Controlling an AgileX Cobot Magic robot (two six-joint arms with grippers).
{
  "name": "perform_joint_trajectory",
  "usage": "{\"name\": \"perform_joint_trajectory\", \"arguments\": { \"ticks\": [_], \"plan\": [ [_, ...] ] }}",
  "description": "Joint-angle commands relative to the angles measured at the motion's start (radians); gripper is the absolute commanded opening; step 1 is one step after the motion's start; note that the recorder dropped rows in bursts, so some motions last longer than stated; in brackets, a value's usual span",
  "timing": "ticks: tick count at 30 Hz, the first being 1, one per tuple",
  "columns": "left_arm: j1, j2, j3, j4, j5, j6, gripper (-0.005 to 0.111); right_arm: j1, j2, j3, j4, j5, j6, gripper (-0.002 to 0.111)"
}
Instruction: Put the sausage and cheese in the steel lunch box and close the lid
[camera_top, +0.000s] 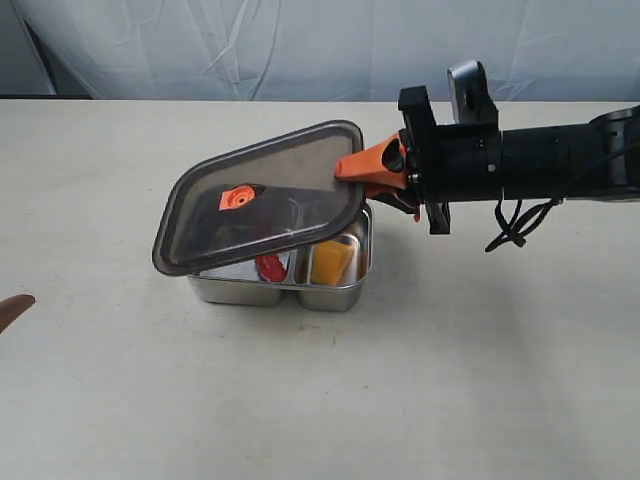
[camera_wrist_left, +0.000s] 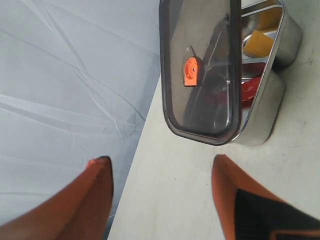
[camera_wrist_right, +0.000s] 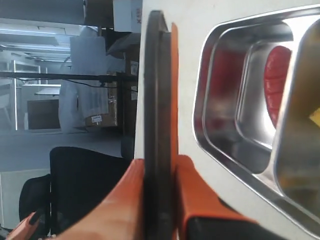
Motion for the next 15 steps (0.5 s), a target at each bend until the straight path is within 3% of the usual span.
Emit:
{"name": "perform_joint_trajectory", "arguments": {
  "ticks": [1,15],
  "plan": [
    [-0.005,-0.005,0.000,-0.002,-0.008,-0.012,0.056,-0.006,0.050,0.003,0.019,-0.004,-0.054,-0.001],
    [-0.005,-0.005,0.000,-0.002,-0.021,-0.012,0.056,-0.006,0.106,0.009,0.019,-0.121,-0.101,-0.001]
  ]
}}
